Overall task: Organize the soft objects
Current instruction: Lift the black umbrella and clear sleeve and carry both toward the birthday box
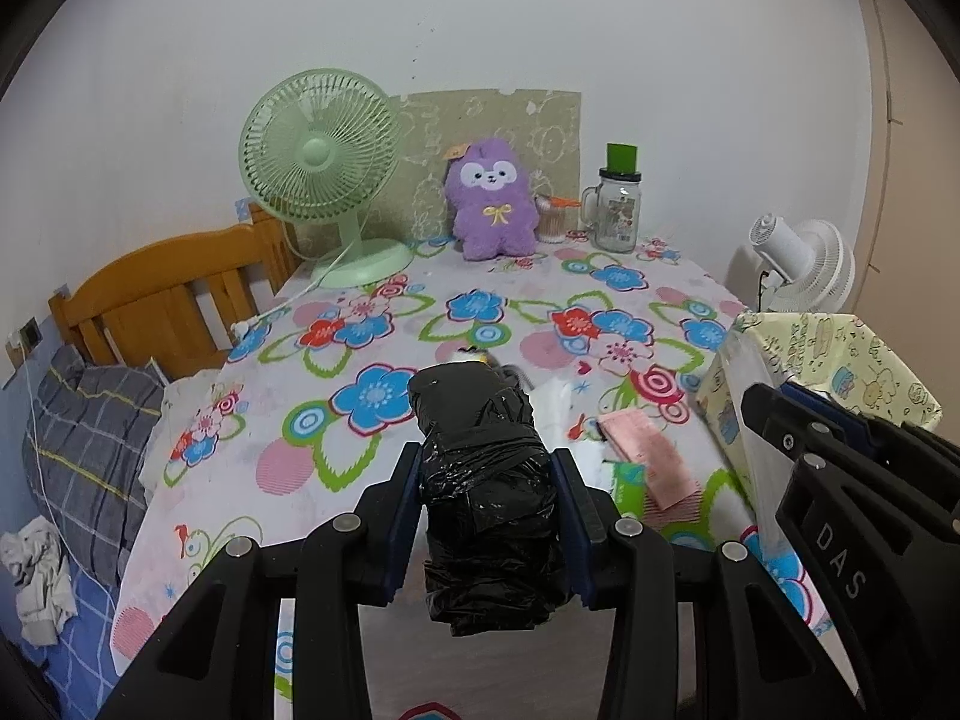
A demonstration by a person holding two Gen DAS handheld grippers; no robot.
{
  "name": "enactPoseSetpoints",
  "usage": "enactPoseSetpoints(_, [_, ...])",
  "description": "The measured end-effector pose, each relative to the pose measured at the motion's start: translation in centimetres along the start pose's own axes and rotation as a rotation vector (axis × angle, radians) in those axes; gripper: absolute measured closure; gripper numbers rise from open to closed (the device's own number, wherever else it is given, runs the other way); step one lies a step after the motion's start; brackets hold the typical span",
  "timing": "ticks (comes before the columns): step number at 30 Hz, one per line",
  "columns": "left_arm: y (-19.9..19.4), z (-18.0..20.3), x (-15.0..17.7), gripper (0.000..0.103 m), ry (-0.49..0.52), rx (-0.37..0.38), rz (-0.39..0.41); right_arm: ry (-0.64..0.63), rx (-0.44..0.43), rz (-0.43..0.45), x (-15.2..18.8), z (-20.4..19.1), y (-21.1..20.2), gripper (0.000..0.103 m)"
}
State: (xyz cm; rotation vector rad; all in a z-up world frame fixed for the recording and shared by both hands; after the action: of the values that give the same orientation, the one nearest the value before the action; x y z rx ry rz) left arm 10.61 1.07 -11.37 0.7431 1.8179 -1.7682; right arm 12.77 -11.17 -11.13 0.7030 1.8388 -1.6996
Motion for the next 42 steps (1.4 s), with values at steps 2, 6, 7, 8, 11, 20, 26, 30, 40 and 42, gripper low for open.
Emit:
enactPoseSetpoints(2, [-0.2, 0.4, -0.3, 0.061, 0.007, 0.001, 0.005, -0.002, -0.003, 0.009, -0.4, 0.1, -0.4, 0.086])
enactPoseSetpoints(6, [-0.7, 1.3, -0.8, 0.061, 0.022, 0.013, 0.015, -0.009, -0.005, 0.020, -1.0, 0.5, -0.9, 0.086])
enactPoseSetpoints(7, [-0.8, 1.7, -1.0, 0.061, 0.026, 0.016, 0.018, -0.010, -0.006, 0.021, -1.1, 0.6, -1.0, 0.086])
enactPoseSetpoints(8, [-1.0, 2.0, -1.2, 0.061, 0.032, 0.020, 0.022, -0.010, -0.006, 0.022, -1.3, 0.8, -1.1, 0.086])
enactPoseSetpoints(11, [-1.3, 2.7, -1.6, 0.061, 0.041, 0.028, 0.029, -0.010, -0.004, 0.028, -1.6, 1.3, -1.4, 0.086])
enactPoseSetpoints(20, [-1.7, 5.3, -3.1, 0.061, 0.062, 0.048, 0.042, -0.001, 0.001, 0.036, -2.8, 3.3, -1.8, 0.086])
enactPoseSetpoints(26, [-1.5, 7.1, -3.9, 0.061, 0.074, 0.065, 0.045, -0.006, 0.008, 0.034, -3.5, 4.9, -1.9, 0.086])
enactPoseSetpoints(30, [-1.3, 8.6, -4.5, 0.061, 0.078, 0.081, 0.048, -0.017, 0.015, 0.043, -4.1, 6.1, -2.1, 0.086])
enactPoseSetpoints(40, [-0.9, 12.8, -5.8, 0.061, 0.109, 0.106, 0.056, 0.014, 0.024, 0.041, -4.9, 10.0, -1.8, 0.086])
enactPoseSetpoints(42, [-0.8, 13.6, -6.0, 0.061, 0.120, 0.111, 0.058, 0.021, 0.028, 0.040, -5.0, 10.7, -1.8, 0.086])
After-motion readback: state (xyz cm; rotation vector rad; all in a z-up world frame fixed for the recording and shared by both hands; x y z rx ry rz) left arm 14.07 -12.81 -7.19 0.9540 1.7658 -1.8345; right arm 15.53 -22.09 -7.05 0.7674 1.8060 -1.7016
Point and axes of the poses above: each gripper's, at about its wrist camera, not at the fingertips, and y roughly the way its jaws point, z to its right, x to its underside, the point moved 9 cm from there along y, roughly the way its jaws point, and after that the axes turned 9 degrees about -z, right-handed, at the moved point
